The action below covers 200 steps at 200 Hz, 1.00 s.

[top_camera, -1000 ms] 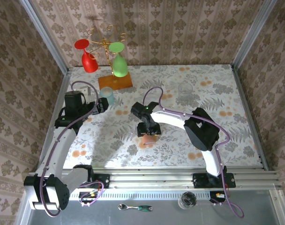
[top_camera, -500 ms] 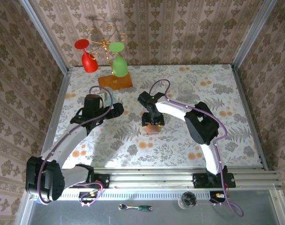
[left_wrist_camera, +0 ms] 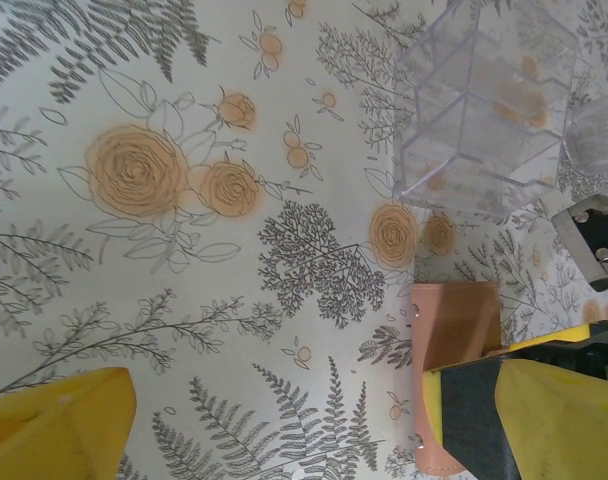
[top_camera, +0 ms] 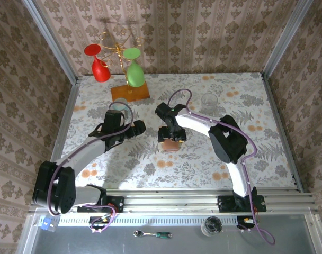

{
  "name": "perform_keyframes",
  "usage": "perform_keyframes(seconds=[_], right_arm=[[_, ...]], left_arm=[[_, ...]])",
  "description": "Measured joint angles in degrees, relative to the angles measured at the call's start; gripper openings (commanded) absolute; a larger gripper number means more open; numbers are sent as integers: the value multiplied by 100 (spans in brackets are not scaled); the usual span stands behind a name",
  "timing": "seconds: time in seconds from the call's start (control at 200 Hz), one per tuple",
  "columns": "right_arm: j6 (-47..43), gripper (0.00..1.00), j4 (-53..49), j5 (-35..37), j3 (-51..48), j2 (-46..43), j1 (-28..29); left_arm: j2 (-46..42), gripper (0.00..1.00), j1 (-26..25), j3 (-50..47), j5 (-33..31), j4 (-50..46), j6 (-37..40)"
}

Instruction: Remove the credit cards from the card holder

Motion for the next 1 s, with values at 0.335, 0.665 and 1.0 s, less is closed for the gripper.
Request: perform_keyframes(seconds=[0.335, 0.665, 1.0], right_arm=[[-256, 60, -114, 118, 2, -299, 0], [-302, 45, -188, 127, 153, -243, 0], [-302, 42, -188, 127, 173, 46, 0]], left_arm=[[212, 77, -7, -2, 201, 363, -262], [308, 55, -7, -190, 391, 658, -533], [503, 49, -11, -190, 627, 920, -654]])
